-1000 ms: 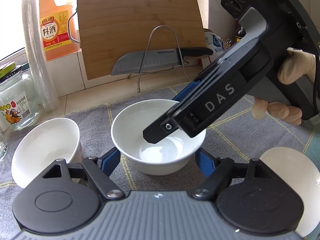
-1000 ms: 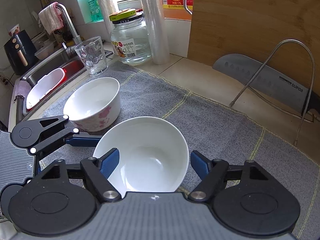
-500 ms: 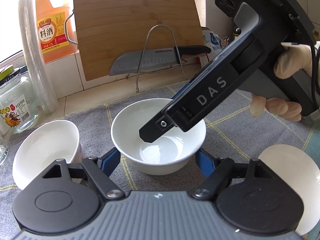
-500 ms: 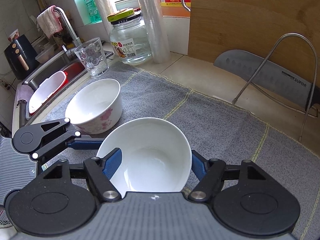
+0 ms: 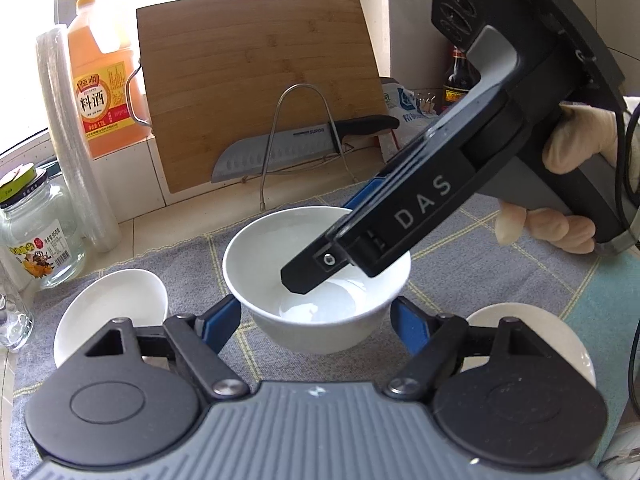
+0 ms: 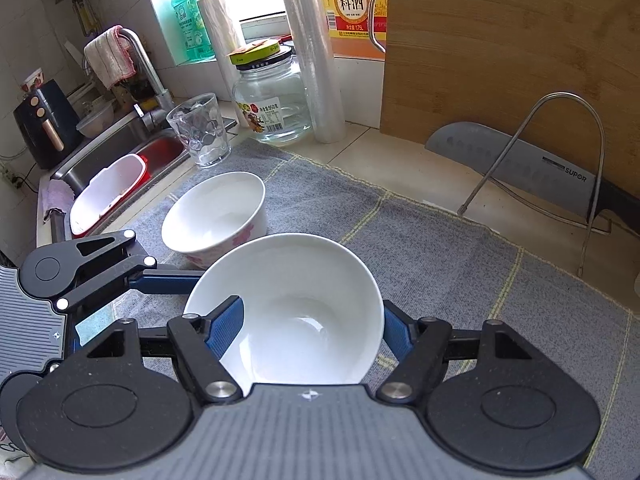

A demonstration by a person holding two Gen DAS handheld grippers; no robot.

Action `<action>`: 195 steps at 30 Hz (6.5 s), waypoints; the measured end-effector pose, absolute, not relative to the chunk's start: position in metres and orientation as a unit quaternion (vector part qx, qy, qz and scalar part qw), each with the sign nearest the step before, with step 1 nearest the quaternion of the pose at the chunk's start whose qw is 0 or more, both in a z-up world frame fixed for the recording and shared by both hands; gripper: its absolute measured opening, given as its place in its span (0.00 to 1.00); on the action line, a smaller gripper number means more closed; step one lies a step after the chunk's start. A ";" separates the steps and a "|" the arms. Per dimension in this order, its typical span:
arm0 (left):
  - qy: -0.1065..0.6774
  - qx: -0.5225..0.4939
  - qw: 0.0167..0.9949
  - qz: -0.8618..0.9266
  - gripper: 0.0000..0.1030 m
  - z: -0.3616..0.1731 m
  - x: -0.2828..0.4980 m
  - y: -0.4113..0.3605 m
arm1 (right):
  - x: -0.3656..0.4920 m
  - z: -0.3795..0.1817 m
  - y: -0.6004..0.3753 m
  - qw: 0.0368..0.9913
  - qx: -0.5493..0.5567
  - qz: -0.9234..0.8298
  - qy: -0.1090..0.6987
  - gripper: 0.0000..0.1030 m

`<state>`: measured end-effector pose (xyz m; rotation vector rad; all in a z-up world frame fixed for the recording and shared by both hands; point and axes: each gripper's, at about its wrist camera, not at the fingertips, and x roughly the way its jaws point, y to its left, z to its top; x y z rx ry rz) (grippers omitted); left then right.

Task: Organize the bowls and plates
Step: 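Lift the held bowl with the right gripper and carry it over the set-down bowl, then lower the bowl into the set-down bowl and open the right gripper, then move the right gripper to the flower-print bowl and grasp its rim, then lift the flower-print bowl with the right gripper and carry it to the nested bowls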

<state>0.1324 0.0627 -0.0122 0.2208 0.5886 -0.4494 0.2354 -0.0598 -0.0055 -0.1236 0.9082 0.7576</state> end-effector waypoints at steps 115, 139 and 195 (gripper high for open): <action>0.298 0.110 0.937 -0.149 0.93 -0.009 0.079 0.136 | 0.141 0.030 -0.026 0.846 -0.102 0.344 0.394 1.00; 0.308 0.076 0.941 -0.117 0.91 -0.045 0.169 0.184 | 0.270 -0.012 0.082 0.805 -0.110 0.365 0.455 0.96; 0.285 0.123 0.930 -0.196 0.88 0.006 0.109 0.139 | 0.210 0.031 0.032 0.809 -0.103 0.391 0.427 0.73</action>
